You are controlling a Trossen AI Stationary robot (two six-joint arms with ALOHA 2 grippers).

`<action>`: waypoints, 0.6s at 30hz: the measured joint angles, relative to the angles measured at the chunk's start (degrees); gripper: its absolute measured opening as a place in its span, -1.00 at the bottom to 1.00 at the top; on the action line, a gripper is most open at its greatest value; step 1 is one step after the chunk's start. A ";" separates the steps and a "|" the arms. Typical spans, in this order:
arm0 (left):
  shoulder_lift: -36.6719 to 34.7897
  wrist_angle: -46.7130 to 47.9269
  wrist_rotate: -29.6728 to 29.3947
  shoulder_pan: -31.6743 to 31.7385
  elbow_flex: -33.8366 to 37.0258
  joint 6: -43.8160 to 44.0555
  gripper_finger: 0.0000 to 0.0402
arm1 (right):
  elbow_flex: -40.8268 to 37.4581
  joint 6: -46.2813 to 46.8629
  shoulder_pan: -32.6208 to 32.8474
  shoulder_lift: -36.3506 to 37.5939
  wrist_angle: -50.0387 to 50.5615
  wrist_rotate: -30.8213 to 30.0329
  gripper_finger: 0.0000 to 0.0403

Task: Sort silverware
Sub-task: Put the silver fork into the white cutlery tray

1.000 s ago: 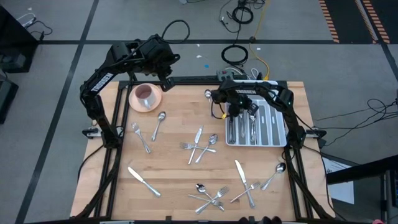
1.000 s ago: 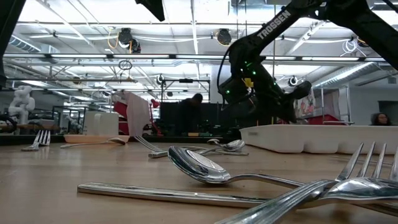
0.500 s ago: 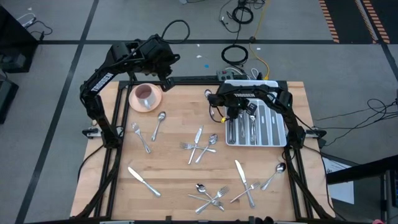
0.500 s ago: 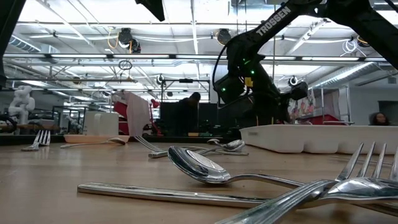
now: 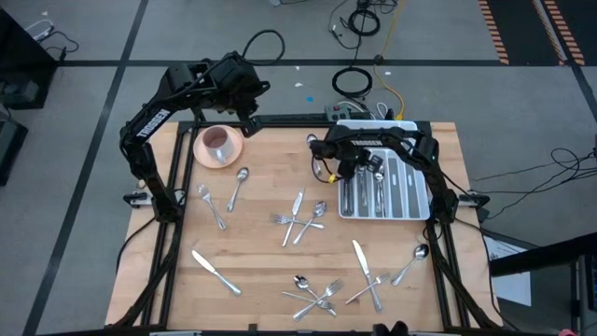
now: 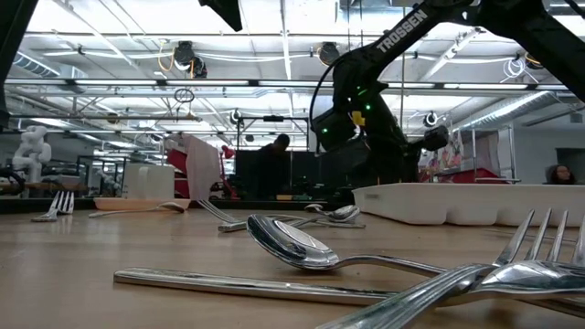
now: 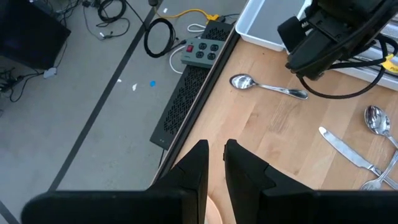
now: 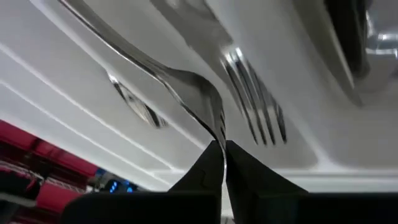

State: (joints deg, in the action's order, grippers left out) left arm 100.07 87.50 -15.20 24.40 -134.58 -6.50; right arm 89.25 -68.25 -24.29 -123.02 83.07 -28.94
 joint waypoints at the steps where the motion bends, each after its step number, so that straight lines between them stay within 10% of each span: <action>1: 0.00 0.00 0.00 0.00 0.00 0.00 -0.71 | 0.00 0.00 0.02 0.00 0.01 0.69 -0.96; 18: 0.00 0.09 0.00 0.00 0.00 -1.43 -0.71 | 2.66 21.86 -0.07 0.00 -0.37 -3.87 -0.21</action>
State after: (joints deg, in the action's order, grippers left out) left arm 100.07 87.59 -15.20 24.40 -134.58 -7.94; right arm 91.91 -46.39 -24.36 -123.02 82.70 -32.81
